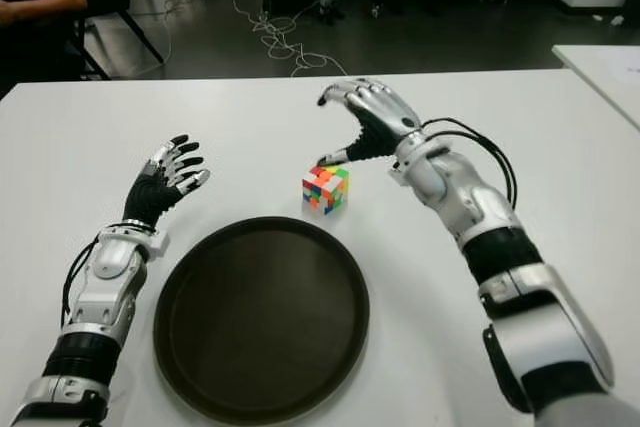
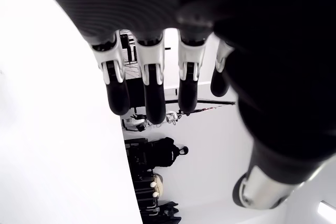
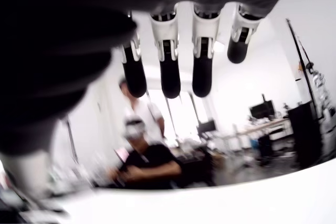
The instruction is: Pick up the Rubik's Cube and put it in the plate
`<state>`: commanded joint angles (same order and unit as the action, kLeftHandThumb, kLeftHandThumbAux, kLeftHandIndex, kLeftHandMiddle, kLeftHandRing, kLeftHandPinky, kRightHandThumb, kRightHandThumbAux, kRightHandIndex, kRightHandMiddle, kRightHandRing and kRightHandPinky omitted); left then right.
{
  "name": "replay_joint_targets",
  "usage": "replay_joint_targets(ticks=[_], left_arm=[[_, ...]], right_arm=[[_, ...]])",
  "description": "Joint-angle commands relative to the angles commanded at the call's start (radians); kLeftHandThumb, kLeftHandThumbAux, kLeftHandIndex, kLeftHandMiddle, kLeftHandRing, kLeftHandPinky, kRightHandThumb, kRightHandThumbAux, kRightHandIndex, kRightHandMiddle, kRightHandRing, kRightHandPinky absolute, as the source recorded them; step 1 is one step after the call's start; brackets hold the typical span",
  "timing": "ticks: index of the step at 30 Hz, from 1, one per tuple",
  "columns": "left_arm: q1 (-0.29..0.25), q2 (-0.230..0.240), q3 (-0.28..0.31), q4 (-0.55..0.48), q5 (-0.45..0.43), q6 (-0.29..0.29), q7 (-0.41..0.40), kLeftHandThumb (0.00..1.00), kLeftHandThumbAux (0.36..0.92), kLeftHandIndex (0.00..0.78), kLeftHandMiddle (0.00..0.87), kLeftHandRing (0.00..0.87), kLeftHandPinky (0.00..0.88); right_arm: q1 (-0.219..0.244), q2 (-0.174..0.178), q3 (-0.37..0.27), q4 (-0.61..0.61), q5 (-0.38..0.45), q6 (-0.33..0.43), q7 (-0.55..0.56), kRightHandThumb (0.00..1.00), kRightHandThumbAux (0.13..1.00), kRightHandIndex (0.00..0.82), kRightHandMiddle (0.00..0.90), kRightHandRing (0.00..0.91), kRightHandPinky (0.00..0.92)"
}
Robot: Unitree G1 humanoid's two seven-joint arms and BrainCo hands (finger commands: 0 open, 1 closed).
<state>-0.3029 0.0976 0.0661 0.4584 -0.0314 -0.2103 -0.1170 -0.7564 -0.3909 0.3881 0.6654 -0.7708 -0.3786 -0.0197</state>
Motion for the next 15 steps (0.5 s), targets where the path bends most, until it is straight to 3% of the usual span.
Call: replay_joint_targets(ticks=[15], left_arm=[[0.007, 0.001, -0.002, -0.008, 0.0, -0.003, -0.005, 0.154, 0.772, 0.097, 0.177, 0.184, 0.196]], right_arm=[[-0.004, -0.006, 0.068, 0.008, -0.02, 0.106, 0.074, 0.0, 0.591, 0.253, 0.206, 0.16, 0.082]])
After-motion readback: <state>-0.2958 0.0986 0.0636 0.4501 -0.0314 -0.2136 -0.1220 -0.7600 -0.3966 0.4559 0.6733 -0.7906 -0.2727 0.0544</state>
